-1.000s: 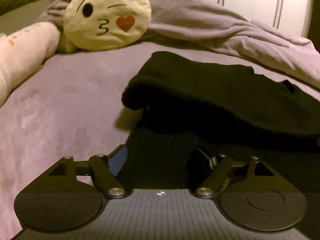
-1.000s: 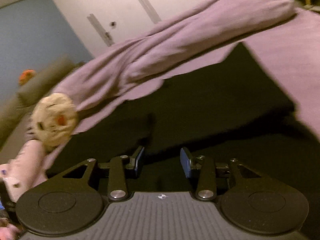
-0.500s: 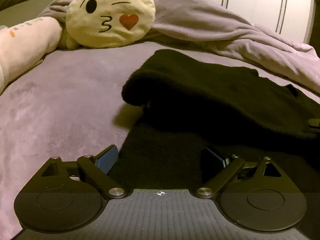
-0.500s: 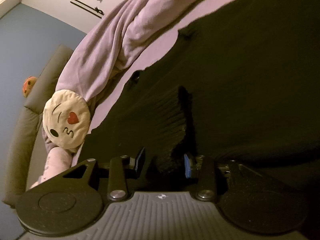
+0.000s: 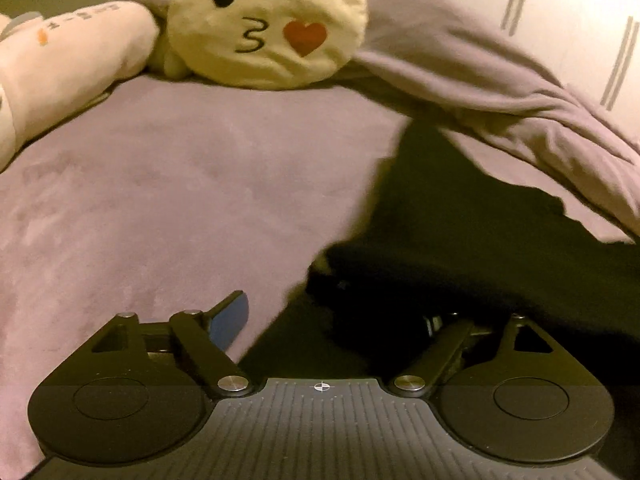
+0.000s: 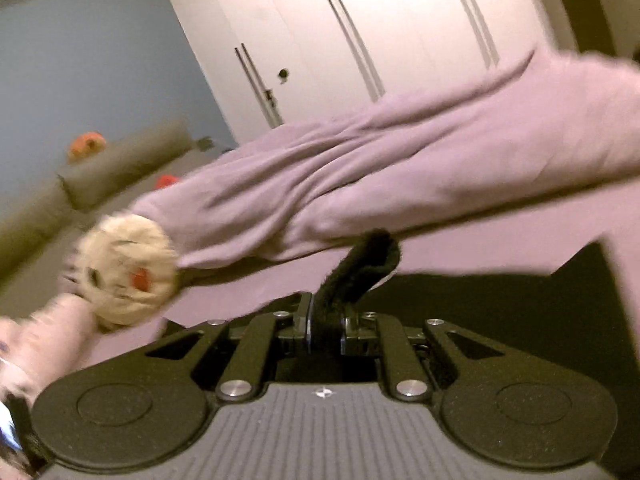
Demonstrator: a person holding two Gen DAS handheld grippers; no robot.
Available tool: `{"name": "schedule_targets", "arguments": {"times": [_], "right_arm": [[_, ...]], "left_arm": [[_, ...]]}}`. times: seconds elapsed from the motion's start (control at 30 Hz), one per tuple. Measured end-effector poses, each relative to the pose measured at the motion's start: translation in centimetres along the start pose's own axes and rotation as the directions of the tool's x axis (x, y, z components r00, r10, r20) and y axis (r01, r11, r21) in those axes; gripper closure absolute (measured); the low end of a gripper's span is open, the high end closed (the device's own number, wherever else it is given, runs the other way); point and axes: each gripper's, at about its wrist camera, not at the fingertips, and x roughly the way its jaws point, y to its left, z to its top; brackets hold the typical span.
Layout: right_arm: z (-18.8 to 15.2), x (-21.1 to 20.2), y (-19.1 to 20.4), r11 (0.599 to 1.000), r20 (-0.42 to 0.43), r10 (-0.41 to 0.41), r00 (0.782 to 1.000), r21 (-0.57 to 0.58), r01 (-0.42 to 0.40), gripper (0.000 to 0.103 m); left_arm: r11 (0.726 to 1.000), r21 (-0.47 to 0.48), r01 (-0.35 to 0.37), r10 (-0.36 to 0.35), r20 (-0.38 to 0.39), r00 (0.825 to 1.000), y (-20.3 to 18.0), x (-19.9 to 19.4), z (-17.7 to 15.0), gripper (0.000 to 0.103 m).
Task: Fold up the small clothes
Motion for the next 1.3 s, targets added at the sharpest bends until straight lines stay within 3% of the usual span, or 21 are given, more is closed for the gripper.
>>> {"name": "schedule_targets", "arguments": {"times": [0.13, 0.23, 0.4, 0.53, 0.7, 0.77, 1.0, 1.03, 1.07, 1.3], "right_arm": [[-1.7, 1.0, -4.1, 0.994, -0.112, -0.085, 0.990, 0.060, 0.092, 0.084], [-3.8, 1.4, -6.8, 0.980, -0.199, -0.093, 0.976, 0.157, 0.126, 0.068], [-5.4, 1.4, -8.2, 0.957, -0.182, -0.016, 0.983, 0.282, 0.068, 0.058], [-5.1, 2.5, -7.7, 0.958, -0.186, 0.003, 0.983, 0.281, 0.050, 0.057], [-5.0, 2.9, -7.0, 0.970, -0.188, -0.021, 0.982, 0.234, 0.066, 0.066], [-5.0, 3.0, -6.6, 0.974, -0.189, -0.016, 0.982, 0.220, 0.059, 0.079], [-4.8, 4.0, -5.1, 0.993, -0.194, -0.035, 0.980, 0.104, 0.056, 0.074], [-4.7, 4.1, -4.8, 0.995, -0.193, -0.047, 0.980, 0.077, 0.063, 0.081], [-4.6, 4.2, -4.5, 0.996, -0.192, -0.067, 0.979, 0.046, 0.078, 0.098], [-3.7, 2.2, -2.8, 0.958, -0.012, -0.225, 0.974, -0.185, 0.218, 0.099]], "left_arm": [[1.000, 0.009, -0.002, 0.003, -0.010, 1.000, -0.4, 0.2, -0.3, 0.016], [1.000, 0.021, 0.012, -0.012, -0.015, 1.000, -0.3, -0.1, -0.4, 0.016], [0.998, -0.017, 0.062, -0.063, -0.034, 0.997, 0.9, -1.5, 0.1, 0.016], [0.991, -0.021, 0.133, -0.133, -0.010, 0.991, 1.5, -4.3, 0.3, 0.014], [0.986, 0.014, 0.164, -0.165, 0.084, 0.983, 0.6, -6.2, 1.8, 0.008], [0.985, 0.025, 0.172, -0.174, 0.077, 0.982, -0.4, -5.1, 2.2, 0.008], [0.986, 0.058, 0.158, -0.160, 0.047, 0.986, -3.5, -1.2, 2.5, 0.008], [0.985, 0.077, 0.152, -0.156, 0.048, 0.987, -3.8, -1.0, 2.3, 0.008], [0.985, 0.103, 0.136, -0.141, 0.042, 0.989, -4.4, -0.5, 2.3, 0.008], [0.983, 0.167, 0.076, -0.082, 0.024, 0.996, -6.4, 1.3, 1.9, 0.008]]}}
